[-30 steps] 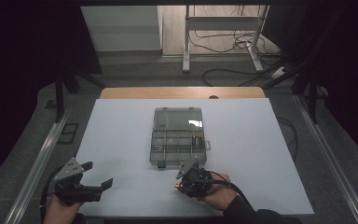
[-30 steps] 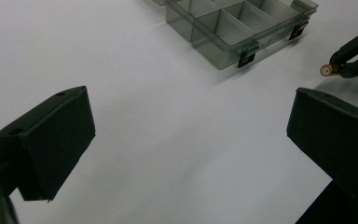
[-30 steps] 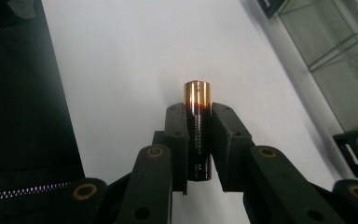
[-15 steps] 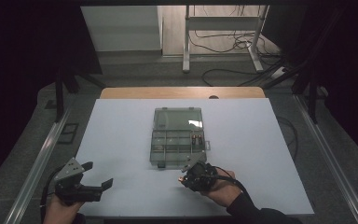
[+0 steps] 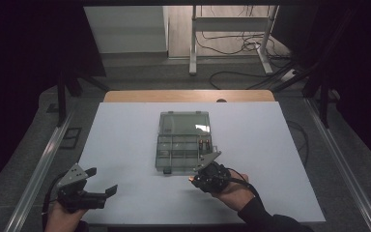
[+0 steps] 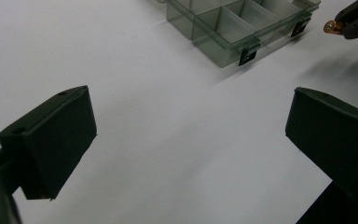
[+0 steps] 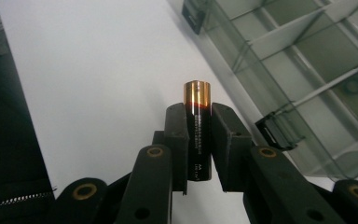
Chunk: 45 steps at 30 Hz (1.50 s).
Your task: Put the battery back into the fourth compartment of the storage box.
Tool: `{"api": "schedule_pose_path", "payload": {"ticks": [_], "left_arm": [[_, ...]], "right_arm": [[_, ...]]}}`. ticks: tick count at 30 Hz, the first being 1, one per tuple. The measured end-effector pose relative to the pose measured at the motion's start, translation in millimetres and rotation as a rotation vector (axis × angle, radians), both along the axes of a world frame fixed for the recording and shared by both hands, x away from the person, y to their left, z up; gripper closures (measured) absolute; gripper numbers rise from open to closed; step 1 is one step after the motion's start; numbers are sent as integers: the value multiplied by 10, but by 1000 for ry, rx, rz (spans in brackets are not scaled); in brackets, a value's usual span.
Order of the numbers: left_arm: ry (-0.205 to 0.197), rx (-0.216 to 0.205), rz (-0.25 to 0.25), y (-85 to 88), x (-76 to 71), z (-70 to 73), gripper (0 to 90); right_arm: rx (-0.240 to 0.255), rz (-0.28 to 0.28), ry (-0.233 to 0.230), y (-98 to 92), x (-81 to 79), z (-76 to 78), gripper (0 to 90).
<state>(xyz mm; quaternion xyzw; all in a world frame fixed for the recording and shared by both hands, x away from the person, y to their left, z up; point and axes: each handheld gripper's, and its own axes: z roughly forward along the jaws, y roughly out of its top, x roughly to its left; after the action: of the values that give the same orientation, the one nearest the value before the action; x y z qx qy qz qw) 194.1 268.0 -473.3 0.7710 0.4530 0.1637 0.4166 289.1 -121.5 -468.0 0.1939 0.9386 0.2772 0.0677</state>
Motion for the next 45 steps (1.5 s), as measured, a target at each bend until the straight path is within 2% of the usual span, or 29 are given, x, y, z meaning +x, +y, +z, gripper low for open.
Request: {"api": "schedule_pose_path", "payload": {"ticks": [9, 18, 30, 45], "left_arm": [[2, 0, -1, 0, 2, 0, 24], [4, 0, -1, 0, 4, -1, 25], [5, -1, 0, 2, 5, -1, 27], [6, 0, 1, 3, 7, -2, 27]], "right_arm": [[27, -44, -8, -78, 83, 47, 763], [81, -96, -1, -185, 204, 116, 763], [127, -164, -3, -278, 367, 186, 763], [151, -218, -16, -336, 532, 233, 763]]}}
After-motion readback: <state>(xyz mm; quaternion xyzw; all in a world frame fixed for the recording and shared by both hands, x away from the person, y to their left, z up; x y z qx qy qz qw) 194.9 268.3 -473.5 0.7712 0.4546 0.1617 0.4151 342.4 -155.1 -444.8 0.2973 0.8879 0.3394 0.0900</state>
